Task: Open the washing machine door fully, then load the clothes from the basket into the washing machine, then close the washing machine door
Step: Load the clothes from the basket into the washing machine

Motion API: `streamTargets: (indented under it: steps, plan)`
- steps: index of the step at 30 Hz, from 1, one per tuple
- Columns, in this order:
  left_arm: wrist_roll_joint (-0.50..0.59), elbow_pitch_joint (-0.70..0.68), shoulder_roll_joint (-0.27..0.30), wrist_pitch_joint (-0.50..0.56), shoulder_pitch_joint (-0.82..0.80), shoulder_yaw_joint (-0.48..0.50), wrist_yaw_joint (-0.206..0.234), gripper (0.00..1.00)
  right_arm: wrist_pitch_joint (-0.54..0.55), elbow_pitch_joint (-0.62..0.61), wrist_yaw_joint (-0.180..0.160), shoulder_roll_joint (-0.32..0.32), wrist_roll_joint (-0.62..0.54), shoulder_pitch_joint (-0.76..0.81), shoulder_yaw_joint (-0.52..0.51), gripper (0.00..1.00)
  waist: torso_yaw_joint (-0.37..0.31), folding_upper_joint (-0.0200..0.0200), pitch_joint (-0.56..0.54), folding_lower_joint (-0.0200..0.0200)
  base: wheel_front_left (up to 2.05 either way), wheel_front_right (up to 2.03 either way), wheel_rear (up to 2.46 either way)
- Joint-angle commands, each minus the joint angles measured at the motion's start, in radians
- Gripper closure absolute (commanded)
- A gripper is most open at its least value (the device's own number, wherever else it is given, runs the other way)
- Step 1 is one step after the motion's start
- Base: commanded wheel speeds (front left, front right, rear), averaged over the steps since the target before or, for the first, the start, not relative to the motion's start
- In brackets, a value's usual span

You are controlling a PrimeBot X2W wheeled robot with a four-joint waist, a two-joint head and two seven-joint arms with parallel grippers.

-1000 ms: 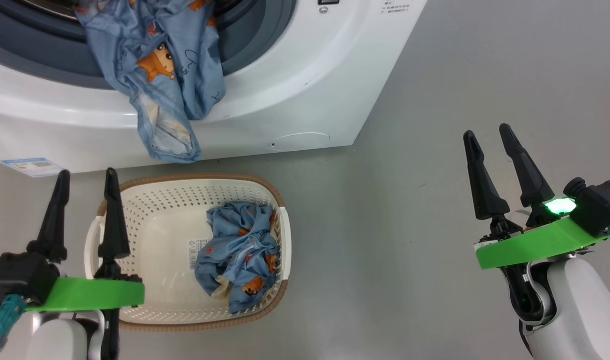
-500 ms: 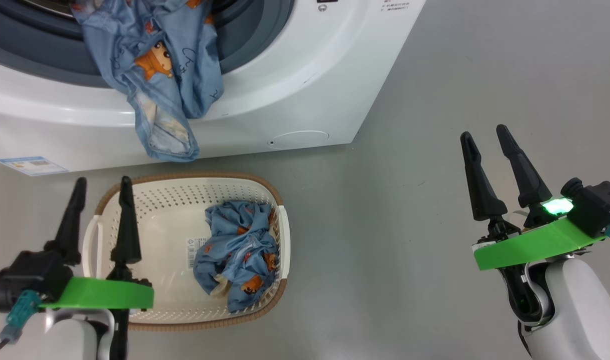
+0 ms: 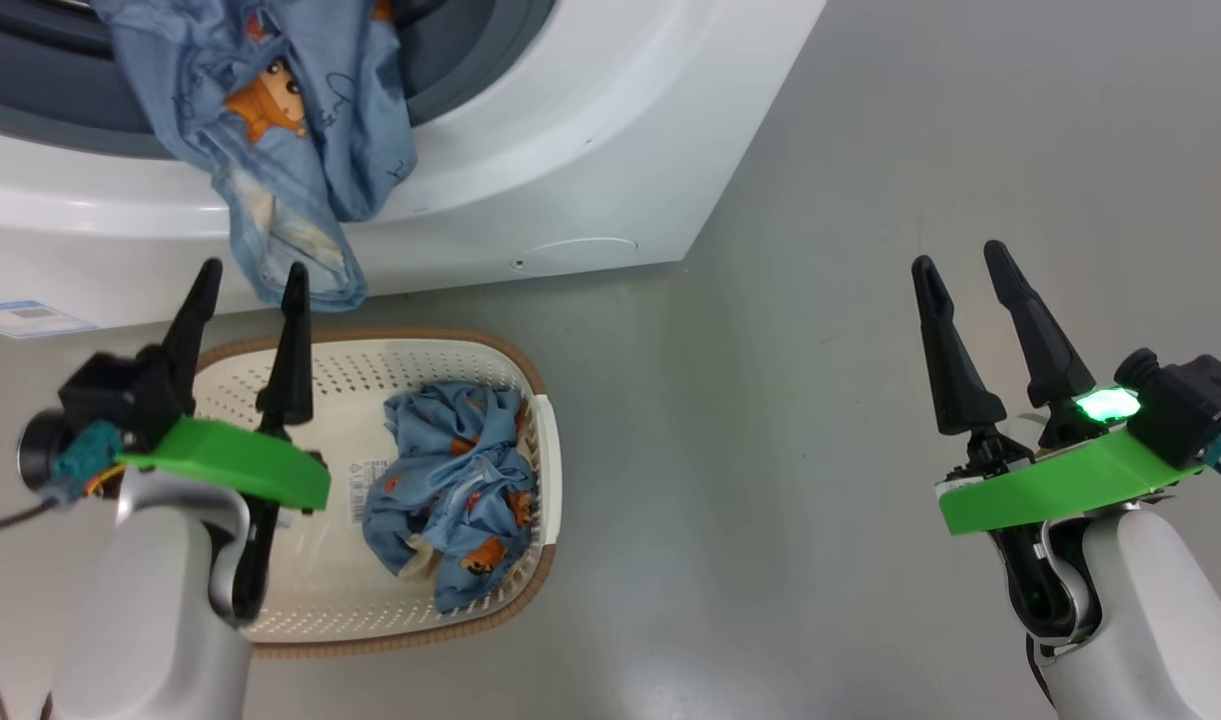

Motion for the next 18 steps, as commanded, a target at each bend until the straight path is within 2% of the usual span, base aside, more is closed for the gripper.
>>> streamTargets:
  steps: [1,7,18]
  plan:
    - [-0.015,0.000,0.026,0.002,-0.031,0.021,-0.005,0.00,-0.005,-0.027,0.002,0.004,-0.002,-0.006,0.024,0.00,-0.011,0.0000,0.013,0.0000,0.00,0.00,0.00]
    - [-0.029,0.165,0.045,0.002,-0.149,-0.017,-0.009,0.00,-0.005,-0.029,0.002,0.019,0.000,-0.021,0.020,0.00,-0.031,0.0000,0.037,0.0000,0.00,0.00,0.00]
    - [-0.125,0.412,0.029,0.017,-0.341,-0.100,-0.010,0.00,-0.005,-0.032,0.002,0.032,0.001,-0.034,0.016,0.00,-0.048,0.0000,0.069,0.0000,0.00,0.00,0.00]
